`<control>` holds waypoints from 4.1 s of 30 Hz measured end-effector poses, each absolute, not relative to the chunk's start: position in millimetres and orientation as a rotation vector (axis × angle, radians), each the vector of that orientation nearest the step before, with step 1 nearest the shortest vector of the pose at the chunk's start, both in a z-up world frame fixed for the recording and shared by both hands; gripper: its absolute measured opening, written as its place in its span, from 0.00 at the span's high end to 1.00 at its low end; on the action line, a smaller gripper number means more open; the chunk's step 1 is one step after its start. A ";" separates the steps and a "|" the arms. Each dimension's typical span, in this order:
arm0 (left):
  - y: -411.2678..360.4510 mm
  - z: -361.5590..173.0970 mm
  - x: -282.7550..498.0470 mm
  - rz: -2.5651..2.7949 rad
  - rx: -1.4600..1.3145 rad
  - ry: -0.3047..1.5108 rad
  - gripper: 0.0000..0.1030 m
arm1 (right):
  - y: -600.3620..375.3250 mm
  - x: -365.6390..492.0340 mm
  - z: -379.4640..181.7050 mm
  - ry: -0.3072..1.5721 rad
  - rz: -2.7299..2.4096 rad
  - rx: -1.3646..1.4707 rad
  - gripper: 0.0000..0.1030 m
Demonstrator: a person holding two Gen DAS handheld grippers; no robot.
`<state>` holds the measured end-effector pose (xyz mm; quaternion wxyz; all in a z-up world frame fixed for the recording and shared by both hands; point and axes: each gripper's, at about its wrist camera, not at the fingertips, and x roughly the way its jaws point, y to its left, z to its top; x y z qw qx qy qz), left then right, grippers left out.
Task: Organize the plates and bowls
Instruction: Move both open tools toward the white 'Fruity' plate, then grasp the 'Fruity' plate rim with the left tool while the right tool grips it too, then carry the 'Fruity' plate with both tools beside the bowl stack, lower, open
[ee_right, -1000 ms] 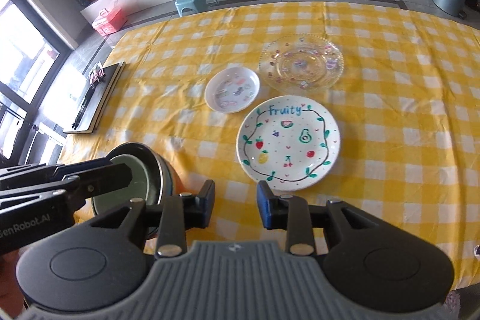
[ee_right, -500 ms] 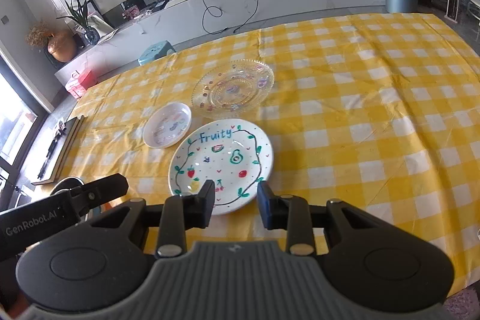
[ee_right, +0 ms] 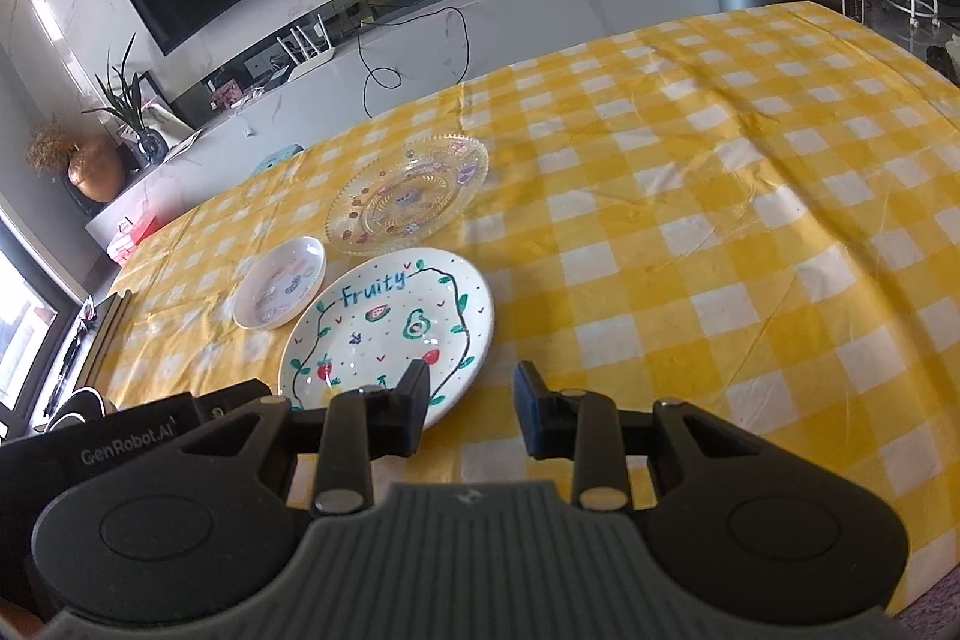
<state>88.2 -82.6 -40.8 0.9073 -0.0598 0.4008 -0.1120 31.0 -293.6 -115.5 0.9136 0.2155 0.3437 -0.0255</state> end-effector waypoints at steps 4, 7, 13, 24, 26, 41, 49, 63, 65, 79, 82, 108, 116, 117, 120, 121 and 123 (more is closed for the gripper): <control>-86.6 -48.4 96.8 -0.211 -0.105 0.829 0.69 | -295.1 38.8 -126.4 0.705 -0.068 0.449 0.70; -91.9 -53.7 100.1 -0.211 -0.082 0.825 0.69 | -297.7 44.6 -132.4 0.694 -0.073 0.455 0.70; -93.3 -62.2 111.9 -0.171 -0.073 0.819 0.69 | -302.8 59.9 -140.7 0.681 -0.089 0.455 0.70; -98.7 -70.1 124.7 -0.121 -0.030 0.722 0.69 | -309.0 85.3 -153.9 0.690 -0.054 0.483 0.71; -99.7 -71.6 126.8 -0.121 -0.024 0.720 0.69 | -308.6 89.1 -155.5 0.694 -0.052 0.489 0.72; -100.9 -87.4 139.3 -0.092 -0.052 0.803 0.69 | -305.3 96.3 -163.1 0.707 -0.049 0.563 0.93; -98.1 -85.2 136.7 -0.120 -0.110 0.839 0.75 | -311.1 90.3 -161.3 0.701 -0.085 0.579 0.95; -94.9 -88.5 140.2 -0.140 -0.156 0.828 0.74 | -321.5 85.2 -166.0 0.703 -0.074 0.661 0.89; -95.9 -87.0 139.1 -0.134 -0.153 0.828 0.75 | -319.4 85.8 -166.5 0.714 -0.072 0.666 0.92; -92.8 -71.2 104.2 -0.193 -0.206 0.855 0.79 | -331.3 52.3 -145.9 0.735 -0.112 0.665 0.93; -89.7 -65.7 93.6 -0.200 -0.211 0.848 0.79 | -331.5 39.8 -145.9 0.751 -0.113 0.684 0.93; -72.7 -76.2 46.6 -0.199 -0.168 0.900 0.79 | -291.9 -11.0 -150.8 0.814 -0.157 0.516 0.91; -73.0 -80.1 46.7 -0.202 -0.154 0.912 0.79 | -286.9 -9.8 -150.6 0.817 -0.166 0.480 0.91; -73.3 -80.0 46.7 -0.202 -0.151 0.911 0.79 | -286.4 -9.8 -150.5 0.817 -0.167 0.477 0.90; -73.7 -80.1 46.8 -0.202 -0.147 0.911 0.79 | -285.5 -9.4 -150.2 0.816 -0.170 0.471 0.90; -73.8 -80.0 46.8 -0.202 -0.147 0.911 0.79 | -284.9 -9.2 -150.1 0.816 -0.170 0.469 0.90; -74.6 -79.9 46.9 -0.203 -0.141 0.911 0.79 | -284.7 -8.9 -150.0 0.815 -0.171 0.466 0.90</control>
